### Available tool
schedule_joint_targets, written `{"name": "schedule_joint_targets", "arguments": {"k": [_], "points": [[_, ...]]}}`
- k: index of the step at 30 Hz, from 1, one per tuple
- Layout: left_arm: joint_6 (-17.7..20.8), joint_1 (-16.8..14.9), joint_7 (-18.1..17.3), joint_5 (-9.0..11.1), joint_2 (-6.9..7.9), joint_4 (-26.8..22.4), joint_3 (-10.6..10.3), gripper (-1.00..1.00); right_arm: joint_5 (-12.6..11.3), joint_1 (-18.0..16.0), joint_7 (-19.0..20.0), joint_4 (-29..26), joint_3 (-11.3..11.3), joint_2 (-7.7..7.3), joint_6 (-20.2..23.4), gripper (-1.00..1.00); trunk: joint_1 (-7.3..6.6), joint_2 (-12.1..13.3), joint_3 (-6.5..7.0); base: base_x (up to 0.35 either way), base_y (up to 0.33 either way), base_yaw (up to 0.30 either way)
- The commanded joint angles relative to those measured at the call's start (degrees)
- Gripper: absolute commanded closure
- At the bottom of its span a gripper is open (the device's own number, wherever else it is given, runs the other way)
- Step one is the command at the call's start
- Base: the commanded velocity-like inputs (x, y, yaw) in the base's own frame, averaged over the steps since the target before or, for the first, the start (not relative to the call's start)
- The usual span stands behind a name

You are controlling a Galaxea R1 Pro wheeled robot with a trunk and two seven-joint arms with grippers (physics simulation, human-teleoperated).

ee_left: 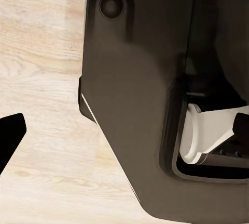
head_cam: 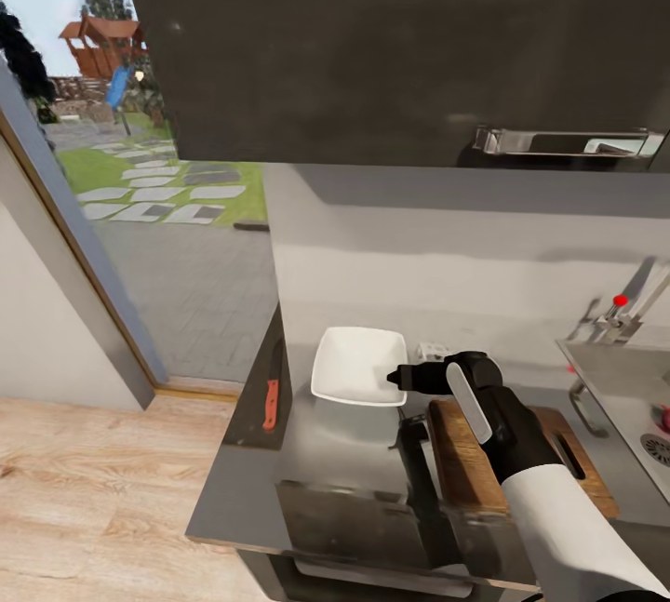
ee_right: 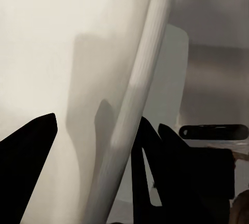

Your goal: In the kitchen, take the Vidalia onion out of the sink, dice it on the chopping board with the paring knife, put the diced onion into the bowl on the countertop, then place both the paring knife and the chopping board into the sink.

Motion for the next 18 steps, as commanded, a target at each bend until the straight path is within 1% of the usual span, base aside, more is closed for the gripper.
{"name": "schedule_joint_targets", "arguments": {"k": [1, 4, 7, 18], "points": [[-0.1, 0.0, 0.0, 0.5, -0.02, -0.1, 0.0, -1.00, 0.1, -0.1, 0.3, 0.0, 0.1, -0.04, 0.2, 1.00, 0.05, -0.1, -0.10, 0.193, 0.000, 0.000], [-0.1, 0.0, 0.0, 0.5, -0.02, -0.1, 0.0, -1.00, 0.1, -0.1, 0.3, 0.0, 0.1, -0.04, 0.2, 1.00, 0.05, -0.1, -0.10, 0.237, 0.000, 0.000], [-0.1, 0.0, 0.0, 0.5, -0.02, -0.1, 0.0, -1.00, 0.1, -0.1, 0.3, 0.0, 0.1, -0.04, 0.2, 1.00, 0.05, -0.1, -0.10, 0.125, 0.000, 0.000], [-0.1, 0.0, 0.0, 0.5, -0.02, -0.1, 0.0, -1.00, 0.1, 0.0, 0.3, 0.0, 0.1, 0.04, 0.2, 1.00, 0.05, -0.1, -0.10, 0.019, 0.000, 0.000]]}}
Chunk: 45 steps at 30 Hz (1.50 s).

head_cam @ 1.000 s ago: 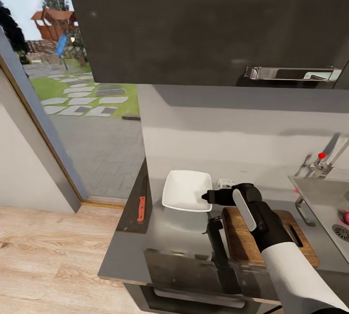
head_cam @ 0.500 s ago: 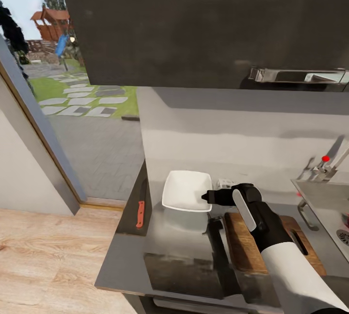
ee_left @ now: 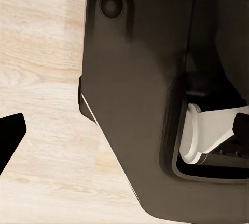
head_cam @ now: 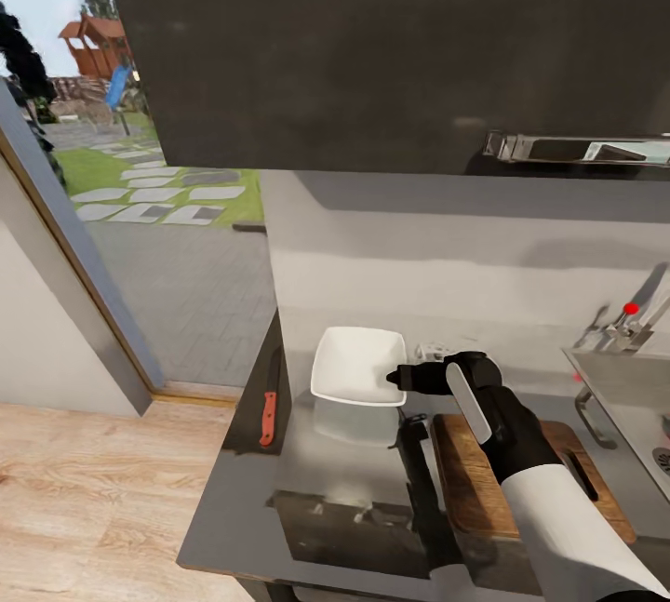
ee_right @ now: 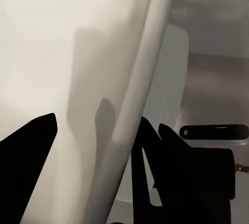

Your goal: In the kitchen, take the Vidalia onion out of the sink, dice it on the chopping board with the paring knife, put the diced onion into the bowl on the countertop, then place both the paring knife and the chopping board into the sink.

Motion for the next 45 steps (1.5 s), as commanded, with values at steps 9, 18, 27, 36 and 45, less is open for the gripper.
{"name": "schedule_joint_targets", "arguments": {"k": [9, 18, 27, 36, 45], "points": [[0.0, 0.0, 0.0, 0.5, -0.02, 0.0, 0.0, -1.00, 0.1, 0.0, 0.3, 1.0, 0.1, 0.04, 0.2, 1.00, 0.03, -0.1, -0.10, -0.070, 0.000, 0.000], [0.0, 0.0, 0.0, 0.5, -0.02, 0.0, 0.0, -1.00, 0.1, -0.1, 0.2, 1.4, 0.2, 0.05, 0.1, 1.00, 0.03, -0.1, -0.10, -0.065, 0.000, 0.000], [0.0, 0.0, 0.0, 0.5, -0.02, 0.0, 0.0, -1.00, 0.1, 0.0, 0.2, 1.4, 0.2, 0.05, 0.2, 1.00, 0.03, -0.1, -0.10, -0.002, 0.000, 0.000], [0.0, 0.0, 0.0, 0.5, -0.02, 0.0, 0.0, -1.00, 0.1, -0.1, 0.3, 1.4, 0.2, 0.05, 0.2, 1.00, 0.03, -0.1, -0.10, 0.000, 0.000, 0.000], [0.0, 0.0, 0.0, 0.5, -0.02, 0.0, 0.0, -1.00, 0.1, 0.0, 0.3, 1.4, 0.2, 0.03, 0.1, 1.00, 0.03, -0.1, -0.10, 0.000, 0.000, 0.000]]}}
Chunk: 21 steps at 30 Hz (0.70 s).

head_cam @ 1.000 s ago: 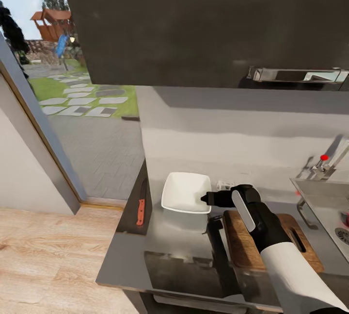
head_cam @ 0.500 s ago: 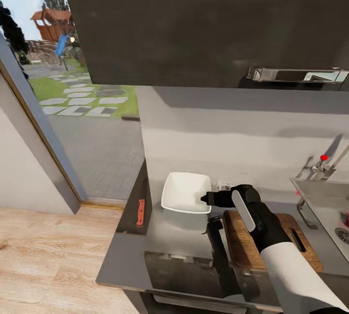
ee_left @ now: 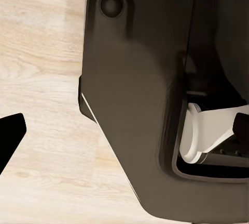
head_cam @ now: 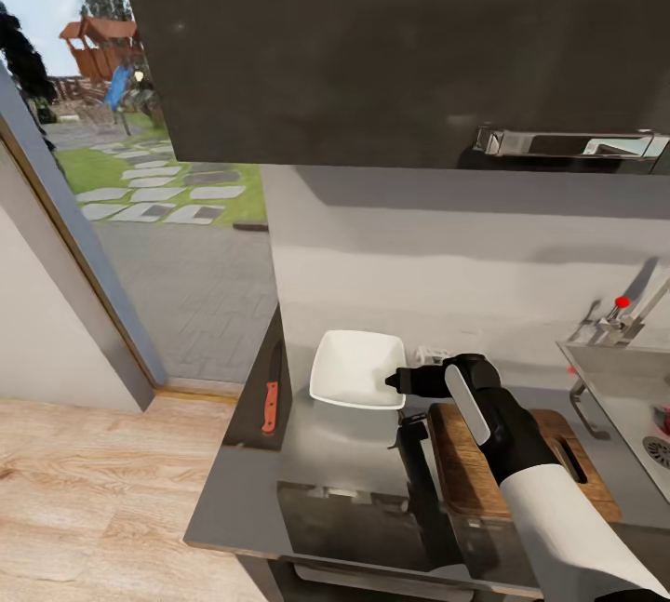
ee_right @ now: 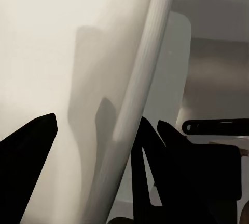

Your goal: In the kitchen, take the Vidalia onion out of the sink, dice it on the chopping board with the paring knife, put the diced onion into the bowl on the countertop, then place both the paring knife and the chopping board into the sink.

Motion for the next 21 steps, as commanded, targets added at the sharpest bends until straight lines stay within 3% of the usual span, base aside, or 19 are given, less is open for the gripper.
{"name": "schedule_joint_targets", "arguments": {"k": [1, 19, 20, 21], "points": [[0.0, 0.0, 0.0, 0.5, -0.02, -0.1, 0.0, -1.00, 0.8, 0.0, 0.2, 0.0, 0.1, -0.08, 0.2, 1.00, 0.04, -0.1, -0.11, 0.000, 0.000, 0.000], [0.0, 0.0, 0.0, 0.4, -0.02, 0.5, 0.0, -1.00, 0.7, 0.0, 0.2, -0.1, 0.1, -0.12, 0.2, 1.00, 0.04, -0.1, -0.11, 0.000, 0.000, 0.000], [-0.1, 0.0, 0.0, 0.4, -0.02, 0.5, 0.0, -1.00, 0.7, 0.0, 0.2, -0.1, 0.1, -0.12, 0.2, -1.00, 0.04, -0.1, -0.11, 0.000, 0.000, 0.000], [-0.1, 0.0, 0.0, 0.4, -0.02, 0.5, 0.0, -1.00, 0.7, 0.0, 0.2, -0.1, 0.1, -0.12, 0.2, -1.00, 0.04, -0.1, -0.11, 0.000, 0.000, 0.000]]}}
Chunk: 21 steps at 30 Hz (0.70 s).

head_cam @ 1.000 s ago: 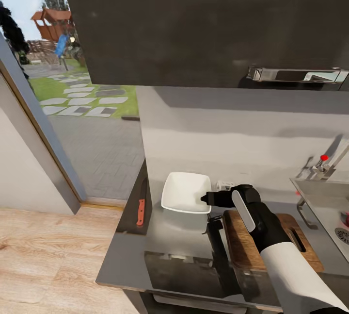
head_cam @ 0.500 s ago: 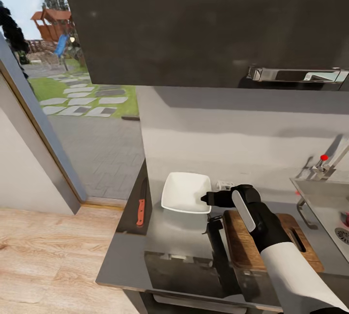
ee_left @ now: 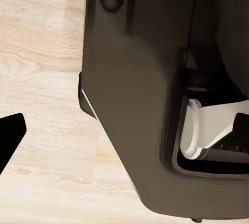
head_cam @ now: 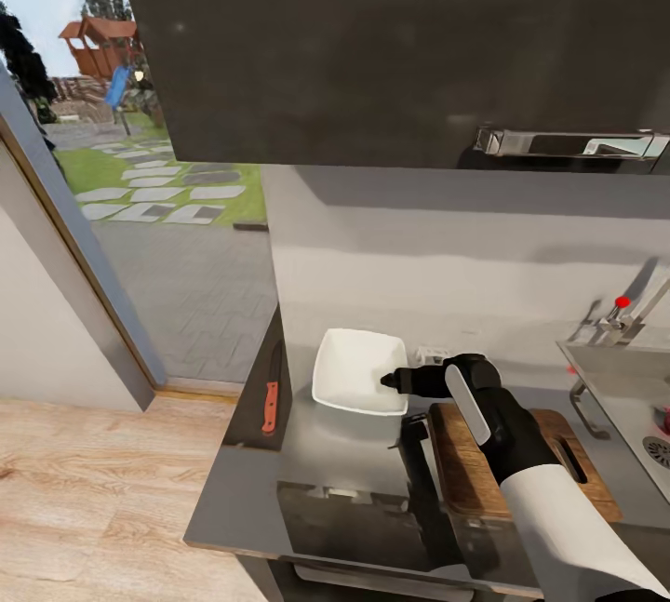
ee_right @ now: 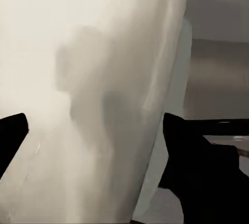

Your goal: In the kitchen, take the Vidalia onion out of the sink, dice it on the chopping board with the paring knife, put the diced onion into the bowl on the countertop, then place both the paring knife and the chopping board into the sink.

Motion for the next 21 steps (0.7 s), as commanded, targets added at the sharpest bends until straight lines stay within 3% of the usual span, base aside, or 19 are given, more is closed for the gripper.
{"name": "schedule_joint_targets", "arguments": {"k": [1, 21], "points": [[0.0, 0.0, 0.0, 0.5, -0.02, -0.1, 0.0, -1.00, 0.3, -0.1, 0.2, 0.0, 0.1, -0.05, 0.2, -1.00, 0.04, -0.1, -0.10, 0.000, 0.000, 0.000], [0.0, 0.0, 0.0, 0.5, -0.02, -0.1, 0.0, -1.00, 0.3, -0.1, 0.2, 0.0, 0.1, -0.07, 0.2, -1.00, 0.04, -0.1, -0.10, 0.000, 0.000, 0.000]]}}
